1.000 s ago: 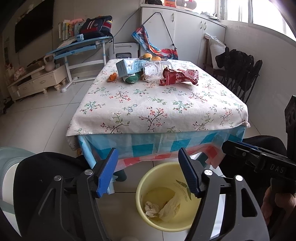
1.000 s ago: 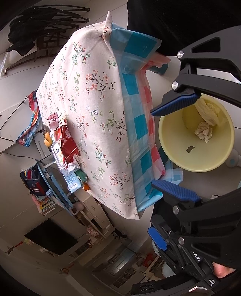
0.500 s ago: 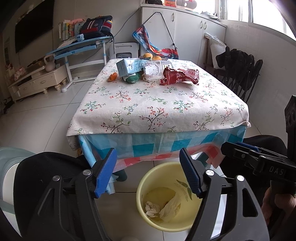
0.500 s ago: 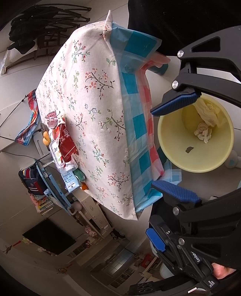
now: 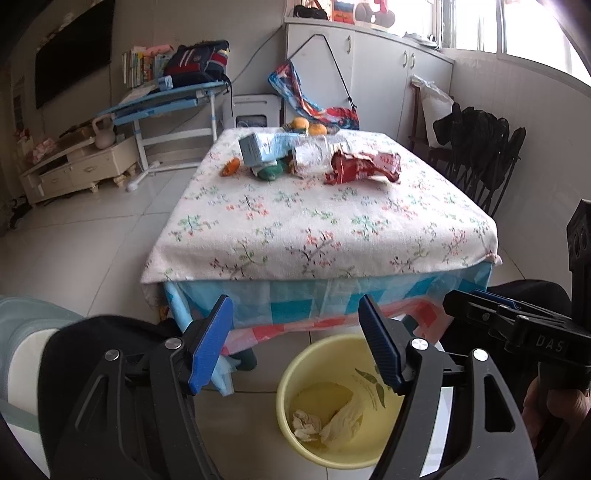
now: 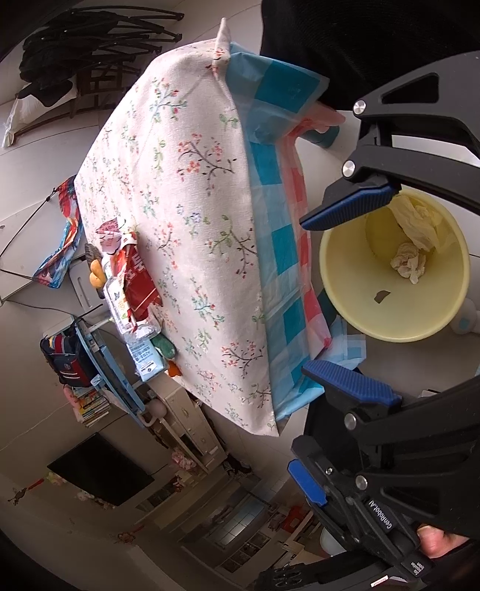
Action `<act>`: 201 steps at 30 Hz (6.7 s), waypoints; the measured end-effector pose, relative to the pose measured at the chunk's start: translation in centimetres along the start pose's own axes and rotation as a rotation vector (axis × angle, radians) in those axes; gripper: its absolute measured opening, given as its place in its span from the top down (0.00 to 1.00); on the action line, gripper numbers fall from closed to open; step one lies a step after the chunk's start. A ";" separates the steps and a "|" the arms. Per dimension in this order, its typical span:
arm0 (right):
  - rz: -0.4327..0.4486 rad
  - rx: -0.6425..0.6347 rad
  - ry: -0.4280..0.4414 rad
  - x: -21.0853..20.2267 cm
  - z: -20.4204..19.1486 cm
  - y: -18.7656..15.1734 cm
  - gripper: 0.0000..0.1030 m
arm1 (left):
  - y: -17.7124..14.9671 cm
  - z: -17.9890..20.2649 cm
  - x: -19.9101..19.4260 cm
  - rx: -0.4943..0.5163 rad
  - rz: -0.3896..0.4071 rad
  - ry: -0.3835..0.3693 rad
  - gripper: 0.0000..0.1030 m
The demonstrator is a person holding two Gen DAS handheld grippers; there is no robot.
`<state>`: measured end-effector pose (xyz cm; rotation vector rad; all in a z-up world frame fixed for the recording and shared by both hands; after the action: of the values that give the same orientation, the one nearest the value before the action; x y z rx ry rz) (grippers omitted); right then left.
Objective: Collect trash
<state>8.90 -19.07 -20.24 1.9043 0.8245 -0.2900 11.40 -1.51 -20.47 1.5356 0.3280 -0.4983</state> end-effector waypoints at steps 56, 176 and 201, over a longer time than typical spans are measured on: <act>-0.079 0.152 0.059 6.3 2.9 1.4 0.32 | 15.4 -4.0 23.9 0.150 -0.123 -0.105 0.43; 0.036 -0.133 0.084 4.3 -5.5 5.8 0.76 | 6.4 -5.5 5.8 -0.149 0.037 -0.134 0.49; -0.126 -0.183 0.046 -0.7 -4.3 -2.4 0.75 | 1.5 0.9 -0.7 -0.078 -0.009 -0.228 0.49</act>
<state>6.11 -14.96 -19.48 1.6970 0.9707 -0.2395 11.47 -2.43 -18.77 1.3869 0.1755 -0.6537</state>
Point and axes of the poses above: each gripper's, at about its wrist camera, not at the fingertips, and x roughly the way its jaws point, z to its right, y to its top, the point moved 7 cm from there along x, roughly the way its jaws point, and after that the axes turned 10 degrees about z, right-handed, at the moved point
